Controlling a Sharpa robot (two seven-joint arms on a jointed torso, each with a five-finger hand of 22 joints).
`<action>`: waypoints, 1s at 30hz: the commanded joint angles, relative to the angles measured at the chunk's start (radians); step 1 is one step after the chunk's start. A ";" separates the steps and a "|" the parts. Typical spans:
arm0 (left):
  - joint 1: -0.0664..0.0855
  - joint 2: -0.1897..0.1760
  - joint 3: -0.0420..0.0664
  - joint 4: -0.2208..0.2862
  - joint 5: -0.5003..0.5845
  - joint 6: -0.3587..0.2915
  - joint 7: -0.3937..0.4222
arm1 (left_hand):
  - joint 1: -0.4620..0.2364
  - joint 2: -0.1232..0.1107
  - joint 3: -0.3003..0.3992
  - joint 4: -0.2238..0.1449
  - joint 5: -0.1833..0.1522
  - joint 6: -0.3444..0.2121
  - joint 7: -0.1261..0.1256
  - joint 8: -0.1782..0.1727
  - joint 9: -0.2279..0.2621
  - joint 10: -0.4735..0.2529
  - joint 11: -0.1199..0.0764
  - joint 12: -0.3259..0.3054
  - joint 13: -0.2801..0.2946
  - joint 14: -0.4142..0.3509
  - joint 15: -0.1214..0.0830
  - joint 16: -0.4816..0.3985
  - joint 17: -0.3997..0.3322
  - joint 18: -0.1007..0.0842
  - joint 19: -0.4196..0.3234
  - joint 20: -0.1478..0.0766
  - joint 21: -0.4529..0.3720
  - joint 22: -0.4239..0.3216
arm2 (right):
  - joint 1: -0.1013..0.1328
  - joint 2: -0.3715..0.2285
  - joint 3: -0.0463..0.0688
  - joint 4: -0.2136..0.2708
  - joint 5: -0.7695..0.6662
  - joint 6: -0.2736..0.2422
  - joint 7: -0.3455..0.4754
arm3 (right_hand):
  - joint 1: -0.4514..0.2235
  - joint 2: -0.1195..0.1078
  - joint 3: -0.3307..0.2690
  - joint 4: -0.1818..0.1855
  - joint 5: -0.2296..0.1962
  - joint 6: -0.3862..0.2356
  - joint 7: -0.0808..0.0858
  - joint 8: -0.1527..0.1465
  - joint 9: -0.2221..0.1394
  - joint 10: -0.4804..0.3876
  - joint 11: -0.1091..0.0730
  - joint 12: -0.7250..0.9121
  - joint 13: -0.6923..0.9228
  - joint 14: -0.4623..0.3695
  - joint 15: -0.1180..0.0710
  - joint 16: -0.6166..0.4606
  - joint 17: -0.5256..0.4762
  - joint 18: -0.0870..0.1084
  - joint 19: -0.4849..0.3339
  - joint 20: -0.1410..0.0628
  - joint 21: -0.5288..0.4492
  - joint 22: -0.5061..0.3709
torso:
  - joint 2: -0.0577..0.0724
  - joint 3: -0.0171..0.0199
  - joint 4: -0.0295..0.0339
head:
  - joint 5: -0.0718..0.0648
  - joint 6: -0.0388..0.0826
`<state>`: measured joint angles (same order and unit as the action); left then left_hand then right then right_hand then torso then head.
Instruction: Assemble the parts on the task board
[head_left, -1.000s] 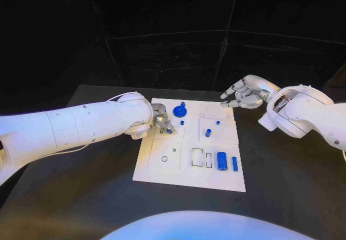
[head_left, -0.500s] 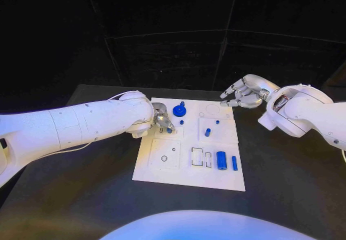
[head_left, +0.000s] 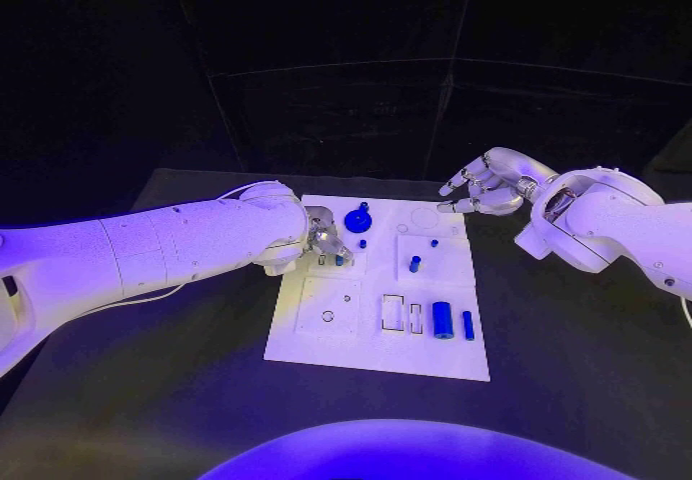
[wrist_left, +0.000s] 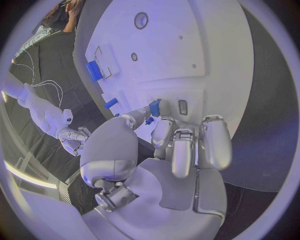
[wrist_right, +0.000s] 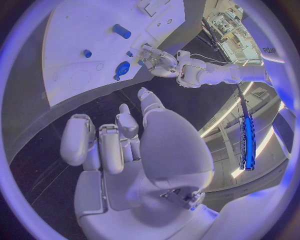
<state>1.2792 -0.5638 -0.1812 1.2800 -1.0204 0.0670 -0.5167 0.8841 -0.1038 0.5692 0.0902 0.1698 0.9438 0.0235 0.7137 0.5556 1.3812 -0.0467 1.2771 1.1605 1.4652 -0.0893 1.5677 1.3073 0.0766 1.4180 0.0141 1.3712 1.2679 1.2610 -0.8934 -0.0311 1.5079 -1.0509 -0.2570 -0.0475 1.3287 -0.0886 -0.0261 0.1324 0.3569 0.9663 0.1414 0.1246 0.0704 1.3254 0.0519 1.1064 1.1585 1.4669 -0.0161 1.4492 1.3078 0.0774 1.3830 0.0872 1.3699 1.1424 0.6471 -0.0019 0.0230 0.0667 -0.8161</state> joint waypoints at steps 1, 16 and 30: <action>0.001 0.002 0.001 0.000 0.007 0.009 0.002 | -0.031 -0.011 -0.056 0.021 -0.009 0.010 0.001 -0.001 -0.002 0.008 0.003 0.004 0.002 0.106 -0.008 0.003 0.263 -0.009 0.009 0.001 0.006 0.003 | 0.002 0.001 0.000 0.000 -0.001 0.008 0.009 | -0.016 0.000 -0.016 0.008 -0.016 -0.004 -0.002 0.006 -0.001 -0.003 0.000 0.000 -0.001 0.058 -0.008 -0.004 0.047 0.007 -0.004 -0.005 -0.004 -0.002 | -0.001 -0.0003 0.0012 | -0.002 0.000; 0.001 -0.020 0.002 0.010 0.011 -0.044 0.002 | -0.011 -0.017 -0.324 0.107 -0.122 0.016 -0.009 -0.001 -0.006 0.009 -0.004 0.007 0.003 0.106 -0.016 0.003 0.263 -0.010 0.012 -0.006 0.006 0.011 | 0.002 0.006 0.000 -0.007 -0.001 0.005 0.010 | -0.053 -0.005 -0.100 0.094 -0.127 -0.011 -0.001 0.017 0.000 -0.001 0.003 0.012 0.003 0.059 -0.006 -0.005 0.050 0.006 -0.002 -0.003 -0.006 -0.001 | -0.001 -0.0010 0.0017 | -0.003 0.005; 0.053 -0.091 0.077 0.039 0.043 0.031 0.008 | 0.082 -0.003 -0.446 0.144 -0.123 -0.032 0.010 -0.020 -0.013 -0.029 0.009 -0.032 -0.051 0.106 -0.006 0.003 0.263 0.001 -0.017 0.001 -0.037 -0.043 | 0.001 0.017 0.000 -0.025 0.006 0.001 0.012 | -0.050 -0.005 -0.110 0.114 -0.135 -0.013 0.000 0.019 -0.001 0.000 0.003 0.017 0.006 0.060 -0.006 -0.004 0.054 0.006 -0.001 -0.003 -0.005 0.000 | 0.000 0.0001 0.0005 | -0.002 0.019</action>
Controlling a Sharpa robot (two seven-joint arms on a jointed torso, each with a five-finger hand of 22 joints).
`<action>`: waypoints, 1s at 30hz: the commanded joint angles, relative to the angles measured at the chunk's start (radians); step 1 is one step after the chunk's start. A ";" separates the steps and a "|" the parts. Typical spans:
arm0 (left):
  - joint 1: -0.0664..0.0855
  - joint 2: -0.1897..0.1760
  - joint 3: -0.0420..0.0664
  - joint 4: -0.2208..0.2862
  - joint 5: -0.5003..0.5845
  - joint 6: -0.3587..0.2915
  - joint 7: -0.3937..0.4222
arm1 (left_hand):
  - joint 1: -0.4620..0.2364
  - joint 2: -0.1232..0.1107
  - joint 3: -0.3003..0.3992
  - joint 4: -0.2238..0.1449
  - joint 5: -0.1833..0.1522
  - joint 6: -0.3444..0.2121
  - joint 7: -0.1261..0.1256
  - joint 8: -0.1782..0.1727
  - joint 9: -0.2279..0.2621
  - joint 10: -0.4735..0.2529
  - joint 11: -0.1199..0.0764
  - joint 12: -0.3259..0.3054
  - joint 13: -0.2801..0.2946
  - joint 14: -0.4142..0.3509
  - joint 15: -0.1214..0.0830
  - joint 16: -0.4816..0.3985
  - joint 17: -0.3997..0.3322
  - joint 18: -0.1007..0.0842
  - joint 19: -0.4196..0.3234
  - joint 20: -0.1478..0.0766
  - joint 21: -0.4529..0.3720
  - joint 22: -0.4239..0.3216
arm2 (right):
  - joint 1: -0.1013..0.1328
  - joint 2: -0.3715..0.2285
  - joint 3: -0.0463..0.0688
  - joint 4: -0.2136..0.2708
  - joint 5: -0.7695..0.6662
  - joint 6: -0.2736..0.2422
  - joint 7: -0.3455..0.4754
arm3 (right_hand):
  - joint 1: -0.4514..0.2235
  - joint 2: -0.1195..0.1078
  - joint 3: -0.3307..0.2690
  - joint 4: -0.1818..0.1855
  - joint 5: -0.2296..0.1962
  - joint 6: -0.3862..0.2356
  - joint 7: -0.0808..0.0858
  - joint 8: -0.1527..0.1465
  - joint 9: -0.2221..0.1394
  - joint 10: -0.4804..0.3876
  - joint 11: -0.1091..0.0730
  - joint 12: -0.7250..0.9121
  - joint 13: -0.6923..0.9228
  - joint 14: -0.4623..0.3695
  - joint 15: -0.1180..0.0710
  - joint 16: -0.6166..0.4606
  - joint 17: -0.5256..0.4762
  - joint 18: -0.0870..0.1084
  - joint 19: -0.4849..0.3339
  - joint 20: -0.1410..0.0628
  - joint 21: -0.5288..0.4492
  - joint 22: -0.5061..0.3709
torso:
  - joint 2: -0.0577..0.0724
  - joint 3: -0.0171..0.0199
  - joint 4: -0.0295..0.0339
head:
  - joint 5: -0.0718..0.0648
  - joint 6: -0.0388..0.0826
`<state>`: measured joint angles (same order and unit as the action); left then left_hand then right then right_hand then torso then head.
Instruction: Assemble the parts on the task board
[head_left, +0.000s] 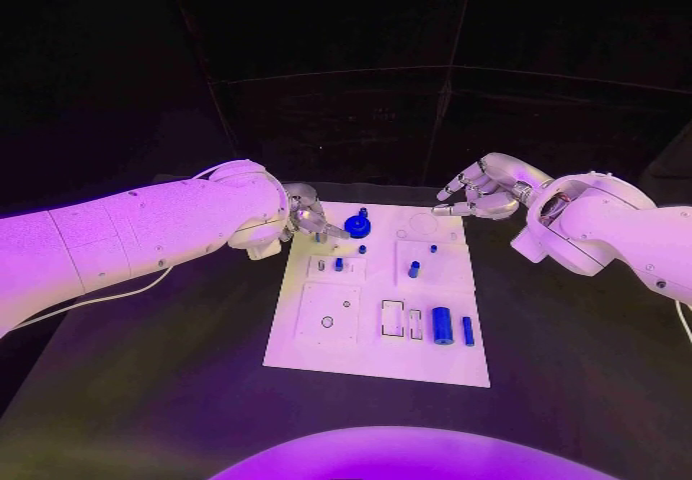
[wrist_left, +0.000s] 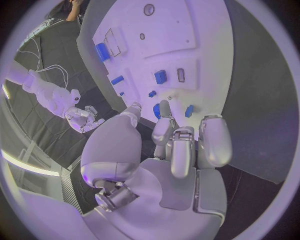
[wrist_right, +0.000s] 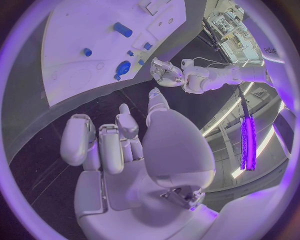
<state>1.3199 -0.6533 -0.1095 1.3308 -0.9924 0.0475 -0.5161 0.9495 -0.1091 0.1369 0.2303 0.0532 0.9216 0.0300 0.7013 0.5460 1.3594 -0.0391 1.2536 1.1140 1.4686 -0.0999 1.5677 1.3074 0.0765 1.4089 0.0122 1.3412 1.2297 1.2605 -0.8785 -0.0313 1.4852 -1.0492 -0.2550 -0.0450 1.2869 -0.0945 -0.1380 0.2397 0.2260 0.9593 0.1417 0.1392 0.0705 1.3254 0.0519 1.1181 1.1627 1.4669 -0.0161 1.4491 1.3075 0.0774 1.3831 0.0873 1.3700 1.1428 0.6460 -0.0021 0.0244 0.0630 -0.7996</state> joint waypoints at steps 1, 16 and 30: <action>0.021 0.000 0.007 -0.026 0.015 0.065 0.007 | 0.025 0.006 -0.021 0.006 -0.006 -0.019 0.006 -0.014 -0.007 -0.011 0.004 -0.012 -0.011 0.102 0.006 0.003 0.263 0.002 -0.010 0.004 -0.010 -0.008 | 0.002 0.003 0.000 -0.003 0.004 -0.001 0.010 | -0.008 0.001 0.001 0.009 -0.004 -0.006 0.000 0.005 -0.001 0.001 0.003 0.006 0.002 0.060 -0.006 -0.004 0.054 0.006 -0.001 -0.003 -0.005 0.000 | 0.001 0.0003 -0.0010 | 0.002 0.002; 0.055 0.125 0.004 -0.290 -0.007 0.224 0.015 | 0.089 0.035 -0.084 0.025 -0.006 -0.034 0.021 -0.048 -0.038 -0.026 0.019 -0.022 -0.027 0.102 0.019 0.003 0.263 0.006 -0.019 0.016 -0.026 -0.023 | 0.002 0.011 0.000 -0.009 0.005 0.000 0.010 | 0.026 0.018 0.000 0.018 0.018 -0.008 -0.001 0.009 -0.001 -0.001 0.003 0.008 0.001 0.060 -0.006 -0.004 0.055 0.006 -0.001 -0.003 -0.005 0.001 | 0.007 -0.0022 -0.0038 | 0.011 0.007; 0.042 0.197 -0.019 -0.414 -0.051 0.269 0.015 | 0.100 0.046 -0.103 0.033 -0.006 -0.034 0.024 -0.054 -0.046 -0.028 0.021 -0.023 -0.030 0.102 0.022 0.003 0.263 0.007 -0.021 0.019 -0.029 -0.025 | 0.001 0.015 0.000 -0.009 0.005 0.004 0.013 | 0.029 0.021 -0.002 0.019 0.014 -0.008 -0.001 0.009 -0.001 -0.002 0.003 0.007 0.001 0.060 -0.006 -0.004 0.055 0.006 0.000 -0.003 -0.005 0.001 | 0.009 -0.0027 -0.0068 | 0.017 0.008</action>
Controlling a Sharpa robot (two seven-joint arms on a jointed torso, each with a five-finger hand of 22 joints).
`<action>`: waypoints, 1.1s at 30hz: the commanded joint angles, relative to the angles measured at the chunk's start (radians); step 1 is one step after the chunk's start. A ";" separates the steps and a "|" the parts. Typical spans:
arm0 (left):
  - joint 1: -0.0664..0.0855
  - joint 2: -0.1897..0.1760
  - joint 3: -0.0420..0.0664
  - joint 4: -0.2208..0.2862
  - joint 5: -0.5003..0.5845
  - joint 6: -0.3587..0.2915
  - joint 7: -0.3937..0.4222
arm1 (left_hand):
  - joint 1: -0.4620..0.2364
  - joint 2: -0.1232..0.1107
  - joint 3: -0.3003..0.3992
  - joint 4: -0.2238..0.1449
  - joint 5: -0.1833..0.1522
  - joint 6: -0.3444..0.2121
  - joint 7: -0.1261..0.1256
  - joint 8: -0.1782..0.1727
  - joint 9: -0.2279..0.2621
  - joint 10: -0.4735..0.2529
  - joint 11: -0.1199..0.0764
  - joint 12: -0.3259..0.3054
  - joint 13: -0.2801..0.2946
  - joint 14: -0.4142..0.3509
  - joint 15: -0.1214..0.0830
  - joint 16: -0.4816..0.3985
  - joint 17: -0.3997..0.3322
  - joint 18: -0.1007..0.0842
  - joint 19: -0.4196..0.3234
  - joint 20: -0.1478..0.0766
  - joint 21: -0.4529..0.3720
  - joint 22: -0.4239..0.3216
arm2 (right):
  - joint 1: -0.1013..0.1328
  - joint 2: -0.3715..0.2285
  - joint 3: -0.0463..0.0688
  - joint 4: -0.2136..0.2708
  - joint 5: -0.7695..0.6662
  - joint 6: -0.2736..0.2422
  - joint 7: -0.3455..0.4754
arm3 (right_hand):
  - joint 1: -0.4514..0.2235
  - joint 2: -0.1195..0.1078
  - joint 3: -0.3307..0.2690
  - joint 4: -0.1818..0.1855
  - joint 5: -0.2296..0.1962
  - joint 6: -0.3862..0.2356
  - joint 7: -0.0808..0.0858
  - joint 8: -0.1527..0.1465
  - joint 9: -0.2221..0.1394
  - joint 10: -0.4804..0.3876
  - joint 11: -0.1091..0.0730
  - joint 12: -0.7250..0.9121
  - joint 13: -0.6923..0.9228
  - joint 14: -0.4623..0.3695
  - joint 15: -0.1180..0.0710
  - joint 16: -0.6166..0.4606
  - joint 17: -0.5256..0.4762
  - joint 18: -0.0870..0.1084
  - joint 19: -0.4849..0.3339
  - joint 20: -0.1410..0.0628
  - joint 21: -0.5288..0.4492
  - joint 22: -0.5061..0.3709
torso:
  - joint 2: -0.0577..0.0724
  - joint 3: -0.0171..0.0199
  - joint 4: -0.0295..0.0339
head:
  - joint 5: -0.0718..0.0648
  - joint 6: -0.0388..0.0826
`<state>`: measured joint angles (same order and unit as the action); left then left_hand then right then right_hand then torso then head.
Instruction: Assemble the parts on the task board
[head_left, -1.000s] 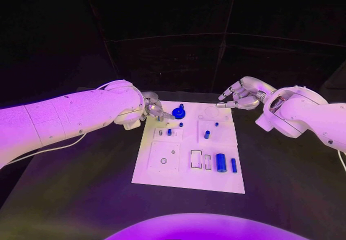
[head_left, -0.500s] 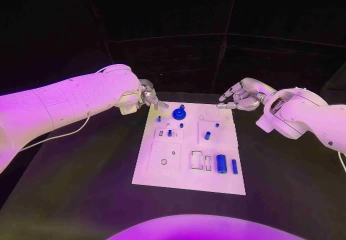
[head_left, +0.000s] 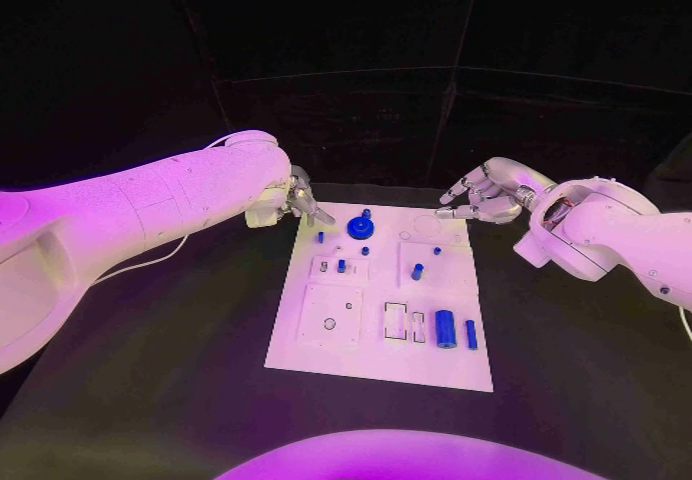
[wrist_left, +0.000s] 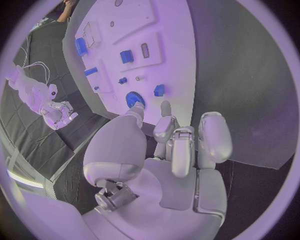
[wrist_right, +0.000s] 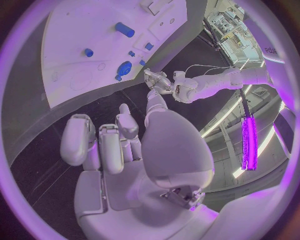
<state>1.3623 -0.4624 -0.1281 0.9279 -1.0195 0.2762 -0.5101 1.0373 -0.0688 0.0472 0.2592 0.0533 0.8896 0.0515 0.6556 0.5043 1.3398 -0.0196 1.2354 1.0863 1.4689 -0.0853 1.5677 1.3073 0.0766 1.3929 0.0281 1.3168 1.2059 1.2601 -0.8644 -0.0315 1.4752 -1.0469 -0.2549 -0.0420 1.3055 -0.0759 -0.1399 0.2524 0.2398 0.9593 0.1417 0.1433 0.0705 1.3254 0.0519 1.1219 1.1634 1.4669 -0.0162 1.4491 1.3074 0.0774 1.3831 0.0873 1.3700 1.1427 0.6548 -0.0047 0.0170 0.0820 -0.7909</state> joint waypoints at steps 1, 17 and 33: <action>-0.002 0.008 -0.001 -0.014 -0.025 0.042 0.009 | 0.012 0.006 -0.013 0.005 -0.006 -0.002 0.002 -0.008 -0.004 -0.009 0.001 -0.005 -0.002 0.102 0.007 0.003 0.263 0.007 -0.005 0.003 -0.005 -0.002 | 0.002 0.000 0.000 0.002 0.003 0.004 0.009 | 0.010 0.002 0.000 0.007 0.000 -0.009 -0.001 0.005 -0.001 -0.002 0.003 0.004 0.000 0.060 -0.006 -0.004 0.055 0.006 0.000 -0.003 -0.005 0.001 | 0.000 -0.0001 0.0010 | -0.003 0.000; -0.023 0.027 -0.005 -0.042 -0.027 0.028 0.031 | 0.032 0.021 -0.026 0.007 -0.005 0.002 0.003 -0.011 -0.010 -0.011 0.003 -0.004 -0.003 0.102 0.008 0.003 0.263 0.006 -0.004 0.005 -0.004 0.001 | 0.002 0.004 0.000 0.001 0.003 0.003 0.013 | 0.023 0.014 -0.001 0.006 0.009 -0.009 -0.001 0.007 -0.001 -0.002 0.002 0.006 0.001 0.060 -0.006 -0.004 0.056 0.006 0.000 -0.003 -0.005 0.002 | 0.001 0.0001 0.0019 | -0.002 -0.002; -0.030 0.044 -0.005 -0.058 -0.027 0.029 0.022 | 0.108 0.046 -0.048 -0.025 -0.005 0.009 0.005 -0.015 -0.023 -0.012 0.004 0.000 -0.003 0.102 0.010 0.003 0.263 0.007 -0.004 0.007 -0.005 0.003 | 0.002 0.010 0.000 -0.003 0.003 0.011 0.011 | 0.028 0.018 -0.003 0.006 0.016 -0.009 -0.001 0.008 -0.001 -0.002 0.002 0.005 0.001 0.060 -0.006 -0.005 0.055 0.006 0.000 -0.004 -0.006 0.001 | 0.000 0.0001 -0.0001 | -0.003 -0.005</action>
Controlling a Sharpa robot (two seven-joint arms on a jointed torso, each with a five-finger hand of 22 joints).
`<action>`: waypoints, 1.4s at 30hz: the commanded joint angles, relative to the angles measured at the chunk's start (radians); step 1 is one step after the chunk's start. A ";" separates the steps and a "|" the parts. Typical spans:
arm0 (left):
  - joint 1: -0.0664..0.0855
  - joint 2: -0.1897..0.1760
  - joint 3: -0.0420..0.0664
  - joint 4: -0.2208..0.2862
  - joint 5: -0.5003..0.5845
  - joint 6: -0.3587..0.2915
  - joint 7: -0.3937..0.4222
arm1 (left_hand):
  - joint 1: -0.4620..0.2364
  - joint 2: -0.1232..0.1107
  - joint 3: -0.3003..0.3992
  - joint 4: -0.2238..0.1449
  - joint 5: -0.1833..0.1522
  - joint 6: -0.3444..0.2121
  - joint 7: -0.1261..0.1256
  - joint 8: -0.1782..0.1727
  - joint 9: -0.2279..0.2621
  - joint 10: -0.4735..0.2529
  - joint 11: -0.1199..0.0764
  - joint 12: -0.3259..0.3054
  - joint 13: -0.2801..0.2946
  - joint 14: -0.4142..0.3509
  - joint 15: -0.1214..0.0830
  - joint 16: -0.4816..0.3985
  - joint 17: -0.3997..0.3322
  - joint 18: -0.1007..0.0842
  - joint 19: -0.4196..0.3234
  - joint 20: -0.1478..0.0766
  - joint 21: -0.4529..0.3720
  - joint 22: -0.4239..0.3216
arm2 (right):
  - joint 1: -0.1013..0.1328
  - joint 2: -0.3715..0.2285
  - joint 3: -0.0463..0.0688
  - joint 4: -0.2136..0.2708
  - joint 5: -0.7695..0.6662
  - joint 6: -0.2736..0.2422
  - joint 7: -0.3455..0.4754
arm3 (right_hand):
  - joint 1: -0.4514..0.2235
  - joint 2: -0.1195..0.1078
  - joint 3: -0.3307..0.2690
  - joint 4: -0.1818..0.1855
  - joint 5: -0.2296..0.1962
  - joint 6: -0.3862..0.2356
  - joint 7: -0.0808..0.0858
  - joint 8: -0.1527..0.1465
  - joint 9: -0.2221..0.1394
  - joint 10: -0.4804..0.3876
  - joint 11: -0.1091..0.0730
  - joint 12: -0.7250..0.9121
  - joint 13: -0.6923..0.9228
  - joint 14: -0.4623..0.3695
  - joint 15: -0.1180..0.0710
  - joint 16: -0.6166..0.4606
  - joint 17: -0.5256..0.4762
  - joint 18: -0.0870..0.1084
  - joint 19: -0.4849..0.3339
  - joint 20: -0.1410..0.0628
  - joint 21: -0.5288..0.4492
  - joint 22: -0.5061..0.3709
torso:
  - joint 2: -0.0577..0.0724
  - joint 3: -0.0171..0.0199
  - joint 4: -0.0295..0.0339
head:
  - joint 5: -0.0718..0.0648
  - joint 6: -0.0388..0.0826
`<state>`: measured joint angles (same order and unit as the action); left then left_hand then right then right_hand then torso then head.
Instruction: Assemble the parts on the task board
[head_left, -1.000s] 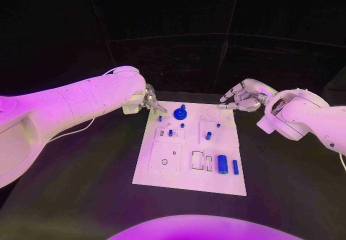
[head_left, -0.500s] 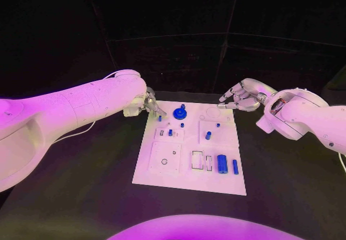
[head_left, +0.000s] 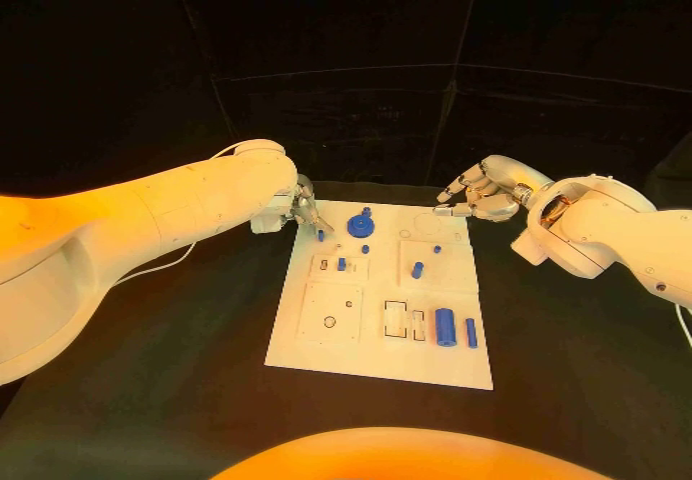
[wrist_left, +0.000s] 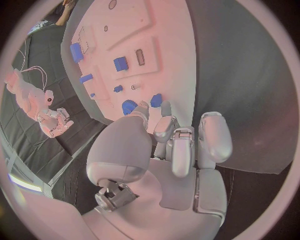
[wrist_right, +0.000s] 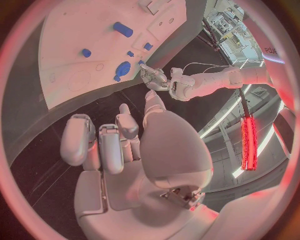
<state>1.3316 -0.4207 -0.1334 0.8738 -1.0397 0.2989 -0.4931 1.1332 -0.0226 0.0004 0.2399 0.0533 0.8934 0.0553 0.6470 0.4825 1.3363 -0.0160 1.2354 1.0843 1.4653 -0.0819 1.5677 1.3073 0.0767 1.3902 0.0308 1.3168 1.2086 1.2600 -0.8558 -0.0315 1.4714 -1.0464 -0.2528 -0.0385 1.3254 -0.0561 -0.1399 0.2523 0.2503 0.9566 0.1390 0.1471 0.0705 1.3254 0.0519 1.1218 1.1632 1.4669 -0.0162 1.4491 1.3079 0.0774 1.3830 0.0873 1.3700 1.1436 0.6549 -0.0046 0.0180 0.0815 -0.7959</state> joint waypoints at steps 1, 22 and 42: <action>0.000 0.003 0.000 -0.005 -0.007 0.007 0.004 | 0.014 0.001 -0.002 -0.007 -0.005 0.005 0.001 -0.006 -0.002 -0.009 0.001 0.000 -0.001 0.106 0.007 0.003 0.263 0.007 -0.001 0.005 -0.006 0.001 | 0.002 0.001 0.000 0.000 0.003 0.009 0.008 | 0.008 -0.002 -0.003 0.006 0.006 -0.007 0.002 0.004 -0.001 -0.002 0.002 0.006 0.001 0.060 -0.006 -0.005 0.054 0.006 0.000 -0.004 -0.006 0.000 | 0.000 0.0003 -0.0006 | -0.003 -0.001; -0.002 0.017 0.001 -0.021 -0.007 0.014 0.004 | 0.067 0.044 0.008 -0.034 -0.005 0.008 0.002 -0.009 -0.010 -0.011 0.001 0.000 -0.004 0.106 0.008 0.003 0.263 0.007 -0.001 0.006 -0.007 0.002 | 0.002 0.005 0.000 0.000 0.003 0.011 0.008 | 0.008 -0.002 -0.003 0.006 0.006 -0.007 0.002 0.004 -0.001 -0.002 0.002 0.006 0.001 0.060 -0.006 -0.005 0.054 0.006 0.000 -0.004 -0.006 0.000 | 0.000 0.0005 -0.0003 | -0.004 -0.004; -0.006 0.015 0.000 -0.024 -0.001 0.030 0.008 | 0.127 0.083 0.037 -0.077 -0.005 0.013 -0.003 -0.016 -0.021 -0.010 -0.003 0.001 -0.004 0.106 0.005 0.003 0.263 0.007 -0.001 0.005 -0.008 0.004 | 0.002 0.007 0.000 -0.002 0.003 0.015 0.009 | 0.009 0.000 -0.005 0.007 0.008 -0.007 0.002 0.005 -0.001 -0.002 0.002 0.007 0.002 0.060 -0.006 -0.004 0.056 0.006 0.000 -0.004 -0.005 0.001 | 0.000 0.0005 0.0002 | -0.006 -0.010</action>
<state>1.3243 -0.4048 -0.1332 0.8498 -1.0405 0.3162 -0.4934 1.2534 0.0602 0.0381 0.1690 0.0534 0.9010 0.0546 0.6342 0.4622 1.3291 -0.0161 1.2354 1.0811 1.4653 -0.0819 1.5677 1.3074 0.0766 1.3904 0.0306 1.3130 1.2111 1.2599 -0.8496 -0.0315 1.4691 -1.0460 -0.2446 -0.0377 1.3254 -0.0561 -0.1439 0.2562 0.2544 0.9566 0.1390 0.1471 0.0706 1.3254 0.0519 1.1258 1.1636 1.4669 -0.0161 1.4491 1.3076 0.0773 1.3830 0.0872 1.3700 1.1434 0.6549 -0.0039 0.0179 0.0758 -0.8051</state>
